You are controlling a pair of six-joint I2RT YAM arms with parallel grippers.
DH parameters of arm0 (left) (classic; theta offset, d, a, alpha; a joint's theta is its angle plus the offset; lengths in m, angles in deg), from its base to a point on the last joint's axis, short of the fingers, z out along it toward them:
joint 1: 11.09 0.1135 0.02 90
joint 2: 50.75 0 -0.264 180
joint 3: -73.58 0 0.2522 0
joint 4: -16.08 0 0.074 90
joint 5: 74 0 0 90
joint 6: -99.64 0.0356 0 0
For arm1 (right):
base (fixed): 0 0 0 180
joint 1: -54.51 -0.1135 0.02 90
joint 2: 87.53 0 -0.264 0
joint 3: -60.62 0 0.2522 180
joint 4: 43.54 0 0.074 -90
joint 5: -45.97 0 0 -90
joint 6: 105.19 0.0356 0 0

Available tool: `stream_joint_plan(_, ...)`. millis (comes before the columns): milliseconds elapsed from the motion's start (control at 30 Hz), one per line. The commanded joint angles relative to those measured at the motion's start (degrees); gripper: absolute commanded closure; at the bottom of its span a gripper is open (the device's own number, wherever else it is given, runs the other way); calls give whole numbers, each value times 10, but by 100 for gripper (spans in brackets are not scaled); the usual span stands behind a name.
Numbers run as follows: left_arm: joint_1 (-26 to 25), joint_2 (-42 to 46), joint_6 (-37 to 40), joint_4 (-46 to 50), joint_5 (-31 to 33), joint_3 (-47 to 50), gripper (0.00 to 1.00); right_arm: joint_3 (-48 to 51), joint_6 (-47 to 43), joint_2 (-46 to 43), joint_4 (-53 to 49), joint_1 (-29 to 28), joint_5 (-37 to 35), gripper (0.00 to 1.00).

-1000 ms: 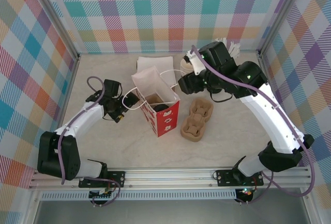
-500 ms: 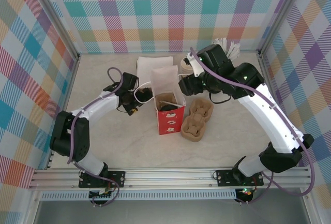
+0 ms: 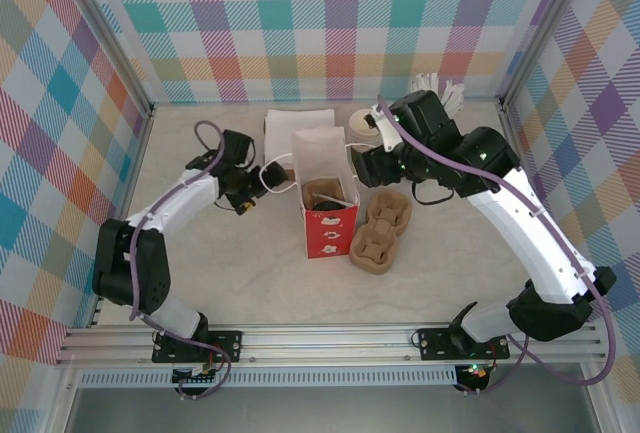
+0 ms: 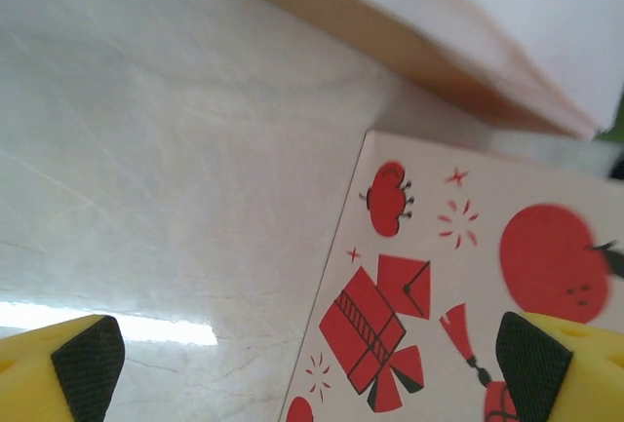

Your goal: Pack the takeout coffee

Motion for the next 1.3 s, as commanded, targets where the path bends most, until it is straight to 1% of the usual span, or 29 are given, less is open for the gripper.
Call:
stream_joint_plan(0,34,26,22,24,-35,-13,0,11,10,-11,14,3,-5,38)
stream_joint_plan(133,54,5,39,27,-59,-44,5,24,10,-17,22,3,-5,38)
stream_joint_plan(300,55,-60,43,31,-89,-106,15,35,12,-21,25,5,-9,38)
stream_joint_plan(367,54,-83,32,29,-94,-125,16,39,13,-23,26,5,-10,39)
stream_joint_plan(533,35,-130,-12,10,-95,-155,18,52,17,-29,35,8,-16,38)
stream_joint_plan(700,7,-177,-33,7,-82,-199,21,56,18,-29,36,11,-16,38)
stream_joint_plan(833,-5,-204,-52,-4,-69,-218,23,61,18,-31,40,13,-16,38)
stream_joint_plan(1033,-17,-246,-60,2,-57,-260,25,66,17,-33,42,17,-16,38)
stream_joint_plan(1267,-22,-274,-68,-11,-53,-283,29,75,17,-34,47,19,-13,38)
